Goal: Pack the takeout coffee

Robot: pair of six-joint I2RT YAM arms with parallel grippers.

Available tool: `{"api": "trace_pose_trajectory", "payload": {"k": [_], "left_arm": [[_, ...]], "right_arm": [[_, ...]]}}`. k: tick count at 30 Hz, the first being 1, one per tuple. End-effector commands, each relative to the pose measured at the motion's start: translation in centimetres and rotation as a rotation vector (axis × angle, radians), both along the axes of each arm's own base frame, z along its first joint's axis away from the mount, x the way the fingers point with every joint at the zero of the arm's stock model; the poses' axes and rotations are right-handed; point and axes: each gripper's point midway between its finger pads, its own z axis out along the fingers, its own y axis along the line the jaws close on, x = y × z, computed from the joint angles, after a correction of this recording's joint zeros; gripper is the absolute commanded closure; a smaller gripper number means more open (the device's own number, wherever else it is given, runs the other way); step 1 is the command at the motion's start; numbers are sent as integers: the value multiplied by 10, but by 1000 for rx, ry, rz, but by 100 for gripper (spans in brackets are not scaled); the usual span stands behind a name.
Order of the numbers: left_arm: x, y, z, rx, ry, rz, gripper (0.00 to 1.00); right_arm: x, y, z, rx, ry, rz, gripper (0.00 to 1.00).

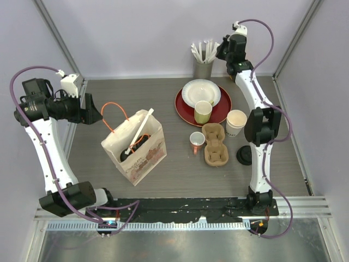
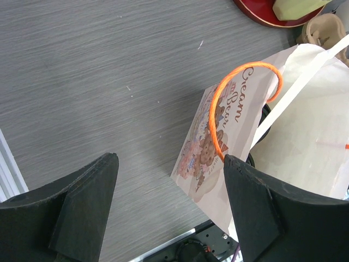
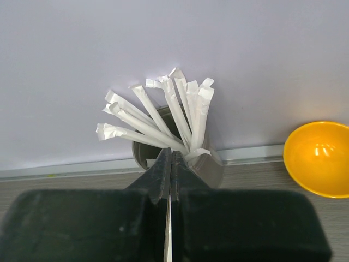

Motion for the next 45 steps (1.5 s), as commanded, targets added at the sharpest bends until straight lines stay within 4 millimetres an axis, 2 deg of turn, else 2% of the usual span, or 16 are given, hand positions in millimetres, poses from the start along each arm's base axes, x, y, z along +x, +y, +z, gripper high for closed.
{"api": "trace_pose_trajectory", "payload": {"k": [1,3,4,7,11,13,14,15,19,21,23,26,30,37,40,45], "left_arm": [[-10,-5,11,12,-31,-14,18],[-10,-4,11,17,-29,-10,18],[-10,-3,11,19,-32,-8,18],[-10,-3,12,22,-34,-7,18],[-10,-6,16,15,-47,-7,18],[-10,-5,17,8,-49,2,18],[-10,-6,18,6,-51,2,18],[-11,-6,19,7,-56,5,18],[-15,-7,22,17,-66,9,18],[-17,-7,24,25,-74,11,18],[-18,-8,25,29,-79,12,17],[-20,-9,26,28,-82,12,17],[-22,-9,27,35,-87,15,17],[-25,-8,26,47,-83,15,17],[-25,-9,25,41,-79,17,17],[-26,-11,27,35,-86,13,17]], "right_arm": [[-24,-3,83,-3,-158,-2,99],[-33,-4,97,-4,-183,6,99],[-45,-5,124,3,-237,11,99],[-66,-8,156,1,-316,15,99],[-122,-9,215,-25,-434,16,99],[-145,3,234,-30,-490,52,99],[-151,8,229,-34,-484,69,99],[-172,10,250,-42,-534,83,99],[-220,54,265,9,-565,284,99],[-240,77,265,50,-559,414,99],[-273,121,263,119,-526,651,99],[-319,181,248,118,-468,875,99],[-375,235,223,94,-383,1110,99],[-424,256,203,115,-305,1287,99],[-430,264,188,96,-270,1293,99],[-416,288,143,63,-150,1272,99]]}}
